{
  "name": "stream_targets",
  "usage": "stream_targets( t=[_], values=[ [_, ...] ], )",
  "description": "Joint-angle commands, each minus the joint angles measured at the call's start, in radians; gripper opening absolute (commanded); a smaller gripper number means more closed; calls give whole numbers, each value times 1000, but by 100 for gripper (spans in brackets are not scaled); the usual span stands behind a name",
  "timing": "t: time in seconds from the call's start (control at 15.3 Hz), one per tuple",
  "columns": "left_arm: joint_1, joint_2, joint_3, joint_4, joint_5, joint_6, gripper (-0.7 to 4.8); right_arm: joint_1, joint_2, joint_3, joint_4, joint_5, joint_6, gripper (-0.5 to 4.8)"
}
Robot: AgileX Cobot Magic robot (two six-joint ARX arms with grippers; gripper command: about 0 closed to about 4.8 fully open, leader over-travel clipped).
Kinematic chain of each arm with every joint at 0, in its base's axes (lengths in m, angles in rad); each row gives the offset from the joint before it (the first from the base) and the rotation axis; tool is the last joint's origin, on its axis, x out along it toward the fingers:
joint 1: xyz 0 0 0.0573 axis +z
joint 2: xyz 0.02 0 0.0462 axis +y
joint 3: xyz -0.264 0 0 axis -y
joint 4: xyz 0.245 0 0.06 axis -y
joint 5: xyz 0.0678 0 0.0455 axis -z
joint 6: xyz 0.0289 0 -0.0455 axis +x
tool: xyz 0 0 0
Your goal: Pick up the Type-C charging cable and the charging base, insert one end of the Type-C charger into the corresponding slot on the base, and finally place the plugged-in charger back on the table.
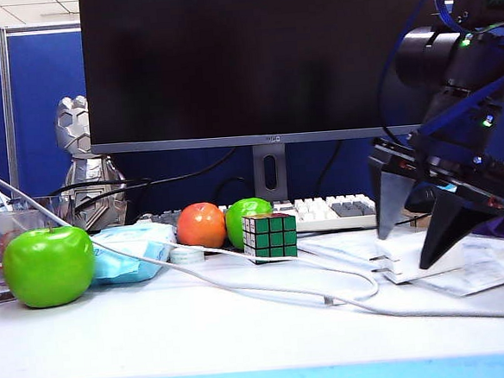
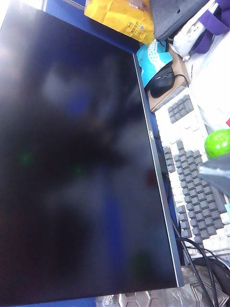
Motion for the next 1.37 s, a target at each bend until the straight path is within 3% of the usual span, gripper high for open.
stream_targets(
  t=[0.07, 0.13, 0.2, 0.26, 0.39, 0.59, 0.72, 0.91, 1.17, 1.24, 1.3, 1.37],
  values=[
    [-1, -5, 5, 20, 5, -3, -3, 0, 2, 2, -7, 48, 21, 225],
    [-1, -5, 5, 20, 5, -3, -3, 0, 2, 2, -17, 56, 20, 153],
    [-1, -5, 5, 20, 5, -3, -3, 0, 2, 2, -30, 61, -1, 27],
    [-1, -5, 5, 20, 5, -3, -3, 0, 2, 3, -3, 64, -104, -6],
    [-1, -5, 5, 20, 5, -3, -3, 0, -1, 12, 67, 59, -331, -6],
    [-1, -5, 5, 20, 6, -3, -3, 0, -1, 124, -3, 106, -827, -6],
    [-1, -5, 5, 20, 6, -4, -3, 0, -1, 218, -190, 201, -1183, -6],
    [-1, -5, 5, 20, 6, -3, -3, 0, 3, 262, -447, 303, -1433, -6],
    [-1, -5, 5, 20, 6, -4, -3, 0, 87, 260, -401, 306, -1452, -3],
    [-1, -5, 5, 20, 6, -4, -3, 0, 107, 260, -393, 304, -1448, 34],
    [-1, -5, 5, 19, 6, -3, -3, 0, 130, 261, -382, 303, -1442, 142],
    [-1, -5, 4, 19, 6, -3, -3, 0, 136, 262, -372, 306, -1423, 180]
  ],
)
